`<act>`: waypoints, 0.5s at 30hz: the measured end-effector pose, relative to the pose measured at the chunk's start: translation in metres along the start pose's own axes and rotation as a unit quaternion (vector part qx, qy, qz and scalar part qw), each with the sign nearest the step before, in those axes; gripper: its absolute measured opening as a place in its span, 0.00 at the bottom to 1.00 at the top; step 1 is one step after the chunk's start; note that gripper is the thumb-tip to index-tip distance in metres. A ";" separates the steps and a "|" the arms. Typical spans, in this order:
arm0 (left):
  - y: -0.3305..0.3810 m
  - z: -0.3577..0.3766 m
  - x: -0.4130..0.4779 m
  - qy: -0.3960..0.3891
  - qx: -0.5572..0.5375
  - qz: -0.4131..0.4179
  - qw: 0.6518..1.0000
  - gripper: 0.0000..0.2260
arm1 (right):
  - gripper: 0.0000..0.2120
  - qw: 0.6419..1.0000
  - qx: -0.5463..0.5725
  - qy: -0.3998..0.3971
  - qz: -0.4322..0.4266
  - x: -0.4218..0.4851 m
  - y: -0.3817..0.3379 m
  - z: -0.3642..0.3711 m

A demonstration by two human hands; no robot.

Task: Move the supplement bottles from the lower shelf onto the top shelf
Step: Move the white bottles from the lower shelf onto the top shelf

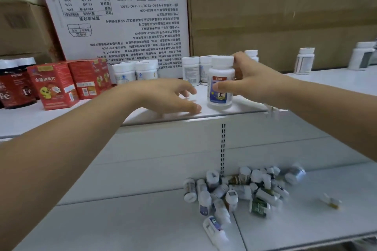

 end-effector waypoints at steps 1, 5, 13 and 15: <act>0.010 0.002 0.006 0.003 -0.001 0.004 1.000 0.28 | 0.23 1.000 -0.002 0.003 0.003 -0.001 0.008 -0.011; 0.049 0.007 0.039 0.012 -0.010 0.018 1.000 0.25 | 0.22 1.000 -0.013 0.016 0.004 0.002 0.039 -0.059; 0.135 0.022 0.126 0.008 0.054 0.029 0.998 0.26 | 0.23 0.999 -0.049 0.008 0.019 0.032 0.126 -0.140; 0.150 0.033 0.147 -0.005 0.079 0.025 0.997 0.27 | 0.22 0.999 -0.049 -0.002 0.022 0.041 0.148 -0.155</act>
Point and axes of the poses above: each hand's wrist, its own x-axis towards the middle knuckle, its own z-axis out of the palm, y = z × x, the point moved 9 cm from there along x, towards the middle knuckle, and after that the axes turned 3 degrees about -x, right-handed, at the moved point
